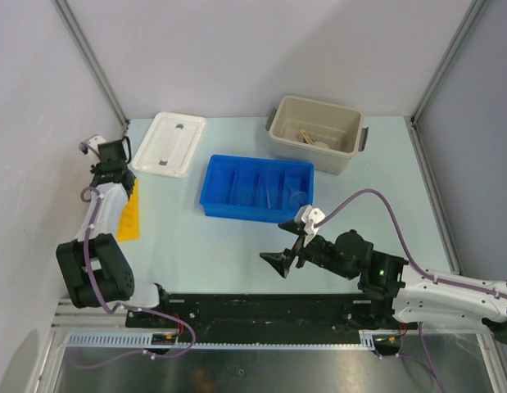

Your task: Organize the chemistry lab equipment

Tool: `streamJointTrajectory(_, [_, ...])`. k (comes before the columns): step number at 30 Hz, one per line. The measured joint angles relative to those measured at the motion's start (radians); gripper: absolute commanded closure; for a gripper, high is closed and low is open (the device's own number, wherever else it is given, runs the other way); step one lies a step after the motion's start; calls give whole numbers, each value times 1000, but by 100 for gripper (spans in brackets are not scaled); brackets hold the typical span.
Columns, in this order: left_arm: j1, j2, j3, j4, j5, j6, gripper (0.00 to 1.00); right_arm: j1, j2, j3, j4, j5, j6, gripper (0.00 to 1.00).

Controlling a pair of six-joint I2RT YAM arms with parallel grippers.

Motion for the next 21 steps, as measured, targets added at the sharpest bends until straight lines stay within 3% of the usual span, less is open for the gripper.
streamJointTrajectory(11, [3, 25, -9, 9, 22, 0, 63, -17, -19, -11, -3, 5, 0, 1])
streamJointTrajectory(21, [4, 7, -10, 2, 38, 0, 43, -26, -97, -16, -11, 18, 13, 1])
